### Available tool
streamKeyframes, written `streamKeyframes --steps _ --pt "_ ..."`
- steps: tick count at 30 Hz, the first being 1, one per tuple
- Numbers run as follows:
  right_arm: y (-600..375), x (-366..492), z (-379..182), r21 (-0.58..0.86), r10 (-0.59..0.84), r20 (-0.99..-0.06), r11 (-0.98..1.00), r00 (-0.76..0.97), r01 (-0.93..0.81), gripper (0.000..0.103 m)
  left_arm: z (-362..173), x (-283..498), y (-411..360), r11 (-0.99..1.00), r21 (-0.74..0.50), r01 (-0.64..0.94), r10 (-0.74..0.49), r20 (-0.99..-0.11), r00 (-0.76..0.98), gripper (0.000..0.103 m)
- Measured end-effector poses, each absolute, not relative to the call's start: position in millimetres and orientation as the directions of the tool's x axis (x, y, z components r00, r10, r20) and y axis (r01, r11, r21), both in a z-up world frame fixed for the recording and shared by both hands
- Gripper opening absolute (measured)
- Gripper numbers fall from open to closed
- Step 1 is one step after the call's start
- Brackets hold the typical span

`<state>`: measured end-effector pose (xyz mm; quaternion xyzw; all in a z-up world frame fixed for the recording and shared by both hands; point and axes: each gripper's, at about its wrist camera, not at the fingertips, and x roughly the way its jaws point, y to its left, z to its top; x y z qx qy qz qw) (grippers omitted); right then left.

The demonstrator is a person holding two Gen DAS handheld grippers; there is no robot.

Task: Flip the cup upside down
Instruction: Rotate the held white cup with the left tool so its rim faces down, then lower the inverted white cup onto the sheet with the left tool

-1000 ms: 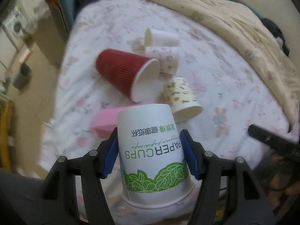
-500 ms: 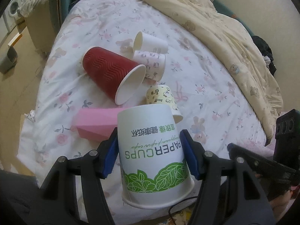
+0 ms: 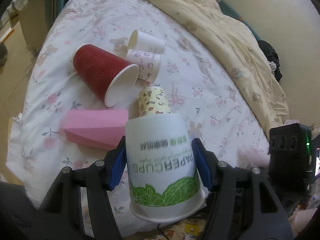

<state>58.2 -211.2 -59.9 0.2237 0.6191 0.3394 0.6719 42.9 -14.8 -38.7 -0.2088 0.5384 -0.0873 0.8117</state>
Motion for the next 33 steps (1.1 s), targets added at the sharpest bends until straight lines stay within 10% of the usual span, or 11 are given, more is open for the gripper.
streamKeyframes --steps 18,33 --pt "-217.9 59.2 -85.1 0.56 0.565 -0.825 0.813 -0.015 -0.157 0.103 -28.8 38.9 -28.3 0.937 -0.348 -0.009 -0.311 -0.849 0.427 0.054" --pt "-301.5 61.4 -36.3 0.481 0.454 -0.826 0.877 0.333 -0.001 0.103 -47.2 43.8 -59.2 0.986 -0.156 -0.059 -0.119 -0.907 0.404 0.055"
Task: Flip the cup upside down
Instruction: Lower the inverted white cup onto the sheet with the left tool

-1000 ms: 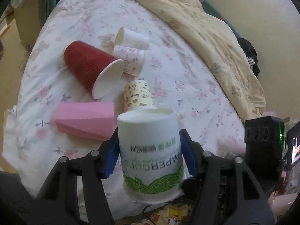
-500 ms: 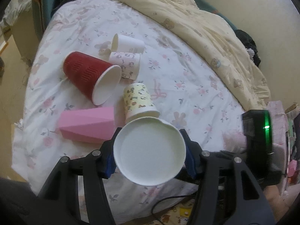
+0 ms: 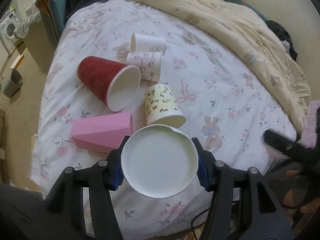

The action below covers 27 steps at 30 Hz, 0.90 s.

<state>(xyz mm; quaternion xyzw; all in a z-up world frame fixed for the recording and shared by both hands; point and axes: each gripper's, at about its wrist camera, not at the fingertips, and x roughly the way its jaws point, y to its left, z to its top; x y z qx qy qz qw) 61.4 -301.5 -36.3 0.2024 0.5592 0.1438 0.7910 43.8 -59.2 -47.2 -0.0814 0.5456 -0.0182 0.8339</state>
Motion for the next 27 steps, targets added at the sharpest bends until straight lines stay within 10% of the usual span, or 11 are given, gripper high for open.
streamKeyframes --steps 23,27 --pt "-321.9 70.3 -55.4 0.623 0.574 -0.772 0.77 0.273 0.14 0.103 -106.6 69.7 -96.2 0.993 -0.014 -0.114 0.024 -0.944 0.329 0.058" --pt "-319.7 71.5 -56.1 0.616 0.57 -0.777 0.775 0.269 0.137 0.103 -107.5 69.3 -99.8 0.994 0.027 -0.103 0.058 -0.948 0.314 0.092"
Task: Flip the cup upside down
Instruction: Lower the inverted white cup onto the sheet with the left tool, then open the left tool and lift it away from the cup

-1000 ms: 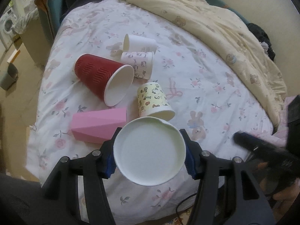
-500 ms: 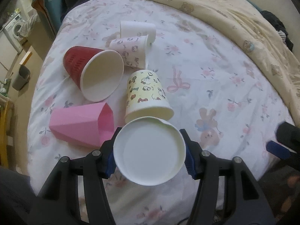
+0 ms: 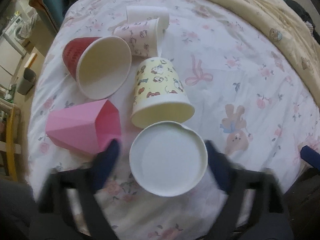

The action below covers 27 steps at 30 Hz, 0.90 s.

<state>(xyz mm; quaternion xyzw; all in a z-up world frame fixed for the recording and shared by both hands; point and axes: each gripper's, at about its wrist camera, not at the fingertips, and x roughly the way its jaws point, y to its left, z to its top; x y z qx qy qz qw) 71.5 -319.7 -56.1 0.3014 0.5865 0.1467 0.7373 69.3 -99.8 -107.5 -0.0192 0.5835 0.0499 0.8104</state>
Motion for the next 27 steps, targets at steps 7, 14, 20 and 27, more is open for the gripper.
streamKeyframes --steps 7,14,20,27 --pt "-316.7 72.4 -56.7 0.599 0.553 -0.788 0.79 0.27 0.129 0.103 -97.2 68.0 -104.9 0.996 0.046 -0.073 0.068 -0.938 0.34 0.092" --pt "-312.9 72.1 -53.7 0.59 0.549 -0.788 0.802 0.278 0.092 0.103 -62.9 61.4 -102.6 0.998 0.036 -0.052 0.053 -0.916 0.398 0.092" --pt "-303.1 69.4 -42.3 0.57 0.537 -0.785 0.821 0.309 0.022 0.103 -8.2 41.7 -84.1 0.999 0.022 -0.025 0.032 -0.856 0.516 0.092" --pt "-291.7 59.5 -25.6 0.538 0.523 -0.774 0.841 0.358 -0.066 0.103 26.2 6.0 -37.6 0.996 0.034 -0.086 0.081 -0.775 0.627 0.092"
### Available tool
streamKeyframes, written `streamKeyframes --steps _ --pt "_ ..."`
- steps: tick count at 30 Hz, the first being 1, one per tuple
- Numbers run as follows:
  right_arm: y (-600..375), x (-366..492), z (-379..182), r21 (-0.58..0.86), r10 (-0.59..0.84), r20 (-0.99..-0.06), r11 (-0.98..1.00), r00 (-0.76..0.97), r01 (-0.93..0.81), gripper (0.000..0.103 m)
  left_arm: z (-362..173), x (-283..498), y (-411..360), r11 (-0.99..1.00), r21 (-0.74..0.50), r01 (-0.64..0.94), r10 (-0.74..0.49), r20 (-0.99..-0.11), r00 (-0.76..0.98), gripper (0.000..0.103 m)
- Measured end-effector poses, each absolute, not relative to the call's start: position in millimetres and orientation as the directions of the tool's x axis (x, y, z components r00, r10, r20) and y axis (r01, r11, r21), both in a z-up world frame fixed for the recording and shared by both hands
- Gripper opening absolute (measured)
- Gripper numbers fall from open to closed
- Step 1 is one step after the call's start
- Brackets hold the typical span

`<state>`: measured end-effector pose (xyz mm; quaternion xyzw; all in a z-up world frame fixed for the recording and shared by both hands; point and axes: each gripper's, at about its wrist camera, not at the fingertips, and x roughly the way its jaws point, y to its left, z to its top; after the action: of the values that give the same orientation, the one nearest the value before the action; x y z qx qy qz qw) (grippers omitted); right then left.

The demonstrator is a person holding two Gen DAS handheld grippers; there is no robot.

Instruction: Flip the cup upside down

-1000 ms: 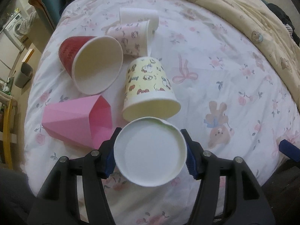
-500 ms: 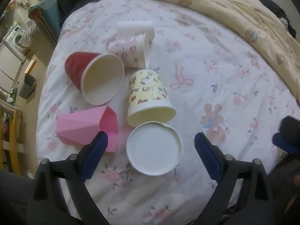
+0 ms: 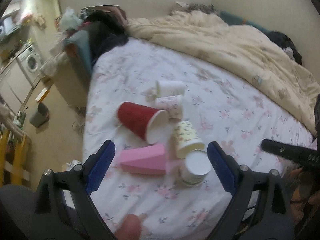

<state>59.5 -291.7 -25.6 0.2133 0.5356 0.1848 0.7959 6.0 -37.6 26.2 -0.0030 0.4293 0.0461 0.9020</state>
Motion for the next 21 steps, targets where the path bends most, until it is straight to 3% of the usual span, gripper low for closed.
streamKeyframes --steps 13,21 --pt "-253.1 14.5 4.4 0.462 0.525 -0.729 0.851 0.439 -0.25 0.103 19.9 -49.8 -9.8 0.991 -0.049 -0.126 0.046 -0.751 0.659 0.1" --pt "-218.6 -5.8 -8.8 0.278 0.406 -0.784 0.906 0.47 -0.319 0.103 5.1 -56.8 -7.3 0.987 -0.069 -0.144 0.044 -0.75 0.66 0.102"
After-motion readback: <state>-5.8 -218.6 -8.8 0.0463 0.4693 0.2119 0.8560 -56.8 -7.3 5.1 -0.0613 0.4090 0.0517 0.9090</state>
